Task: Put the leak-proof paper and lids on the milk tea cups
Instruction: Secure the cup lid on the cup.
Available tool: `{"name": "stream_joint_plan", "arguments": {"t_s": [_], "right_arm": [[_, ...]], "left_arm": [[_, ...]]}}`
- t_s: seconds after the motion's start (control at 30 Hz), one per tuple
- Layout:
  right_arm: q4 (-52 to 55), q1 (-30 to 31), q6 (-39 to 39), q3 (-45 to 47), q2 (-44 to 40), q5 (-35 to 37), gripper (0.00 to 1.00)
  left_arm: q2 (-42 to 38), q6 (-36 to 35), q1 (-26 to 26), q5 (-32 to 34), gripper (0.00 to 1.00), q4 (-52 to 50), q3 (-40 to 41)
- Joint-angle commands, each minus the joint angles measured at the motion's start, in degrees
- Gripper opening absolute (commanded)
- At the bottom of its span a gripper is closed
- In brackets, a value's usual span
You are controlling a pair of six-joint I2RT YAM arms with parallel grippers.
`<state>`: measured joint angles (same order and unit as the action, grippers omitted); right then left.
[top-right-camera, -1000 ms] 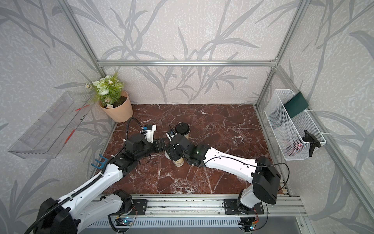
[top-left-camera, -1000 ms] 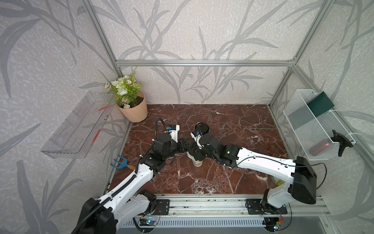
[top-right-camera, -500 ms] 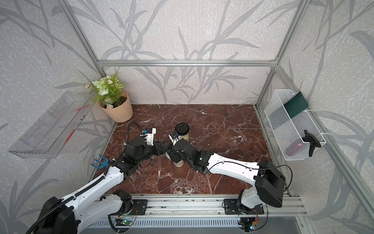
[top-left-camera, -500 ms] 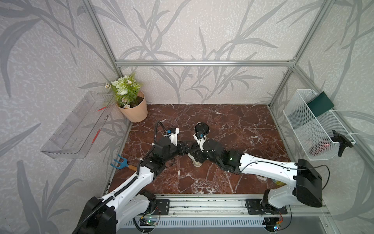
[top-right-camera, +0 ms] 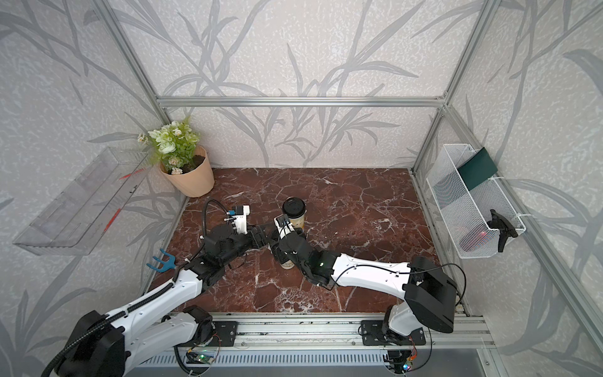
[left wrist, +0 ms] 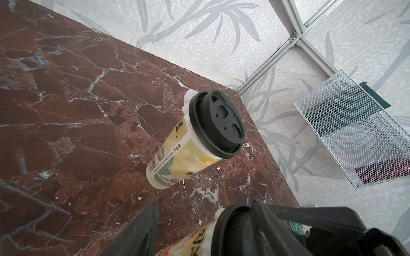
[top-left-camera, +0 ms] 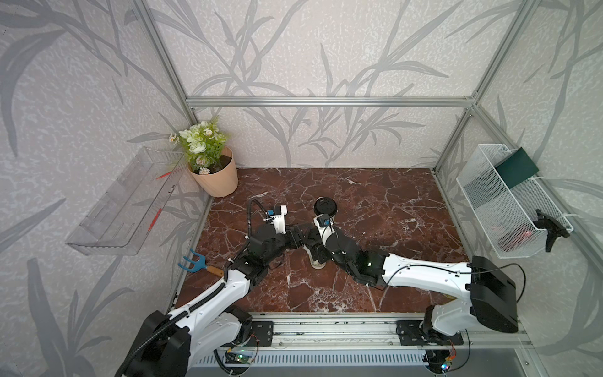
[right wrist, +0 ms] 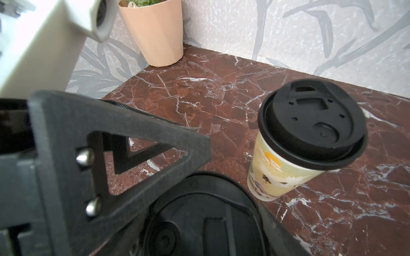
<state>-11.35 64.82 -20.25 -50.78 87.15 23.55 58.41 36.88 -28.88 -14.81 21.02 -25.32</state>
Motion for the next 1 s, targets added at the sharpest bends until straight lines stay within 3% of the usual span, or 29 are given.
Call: {"name": "stream_joint_plan", "arguments": {"t_s": [0.0,0.47,0.7,0.97], "right_arm": [[21.99,2.2,-4.86,11.47,13.2,-12.99,0.66],[17.54,4.26,-4.55,15.9,11.11,-9.49,0.66],[21.02,4.25,-3.05,13.68,7.4,-8.12,0.68],[29.0,3.79,0.95,7.06,0.35,-5.25,0.76]], "left_arm": [[0.39,-4.43,-5.22,-8.06,0.67,-13.54,3.42],[-1.07,-4.95,-5.24,-7.94,0.7,-14.5,2.28],[1.99,-7.13,-5.22,-7.0,0.72,-18.89,-0.34],[2.02,-8.1,-5.22,-6.39,0.69,-21.97,-1.31]]}}
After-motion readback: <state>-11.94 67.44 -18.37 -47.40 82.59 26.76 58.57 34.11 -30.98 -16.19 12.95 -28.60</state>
